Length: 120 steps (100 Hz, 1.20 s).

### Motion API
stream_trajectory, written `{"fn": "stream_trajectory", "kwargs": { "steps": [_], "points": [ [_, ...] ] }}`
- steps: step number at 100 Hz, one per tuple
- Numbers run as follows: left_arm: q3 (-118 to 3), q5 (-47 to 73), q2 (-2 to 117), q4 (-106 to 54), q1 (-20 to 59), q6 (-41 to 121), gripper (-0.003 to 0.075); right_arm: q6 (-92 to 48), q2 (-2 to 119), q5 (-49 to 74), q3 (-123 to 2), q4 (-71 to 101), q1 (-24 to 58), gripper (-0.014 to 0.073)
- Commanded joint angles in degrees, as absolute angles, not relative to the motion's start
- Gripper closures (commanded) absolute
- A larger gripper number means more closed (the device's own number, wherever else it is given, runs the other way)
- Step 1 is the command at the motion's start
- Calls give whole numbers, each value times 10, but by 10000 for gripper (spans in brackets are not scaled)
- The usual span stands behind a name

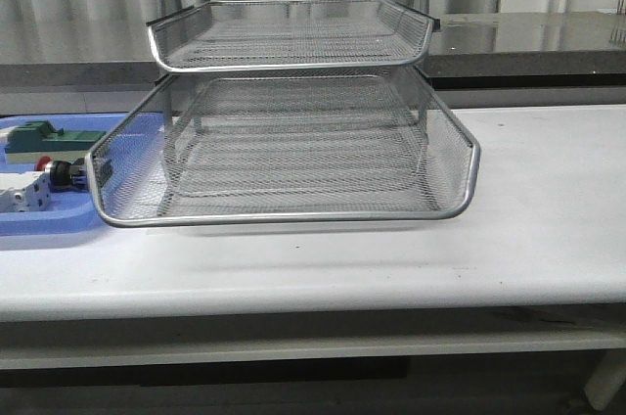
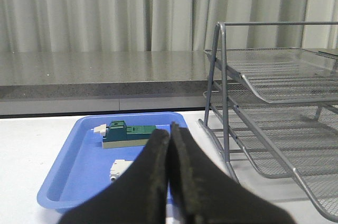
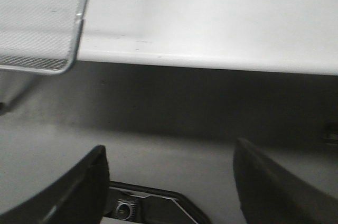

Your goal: Place button on rack with both arms

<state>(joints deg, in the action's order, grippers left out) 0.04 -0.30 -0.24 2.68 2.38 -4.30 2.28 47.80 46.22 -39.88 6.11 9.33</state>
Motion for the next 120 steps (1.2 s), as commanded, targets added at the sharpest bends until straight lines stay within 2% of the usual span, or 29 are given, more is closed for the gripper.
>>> {"fn": "stream_trajectory", "kwargs": {
  "steps": [1, 57, 64, 85, 97, 120],
  "points": [
    [27, -49, -22, 26, 23, -49, 741, 75, 450, 470, -430, -8, 93, 88],
    [27, -49, -22, 26, 23, -49, 741, 138, 316, 498, -430, -112, 93, 104],
    [27, -49, -22, 26, 23, -49, 741, 138, 316, 497, -430, -112, 93, 172],
    [27, -49, -22, 26, 23, -49, 741, 138, 316, 499, -430, -112, 93, 519],
    [27, -49, -22, 26, 23, -49, 741, 138, 316, 499, -430, -112, 93, 671],
    [27, -49, -22, 26, 23, -49, 741, 138, 316, 499, -430, -111, 93, 664]
  ]
}}
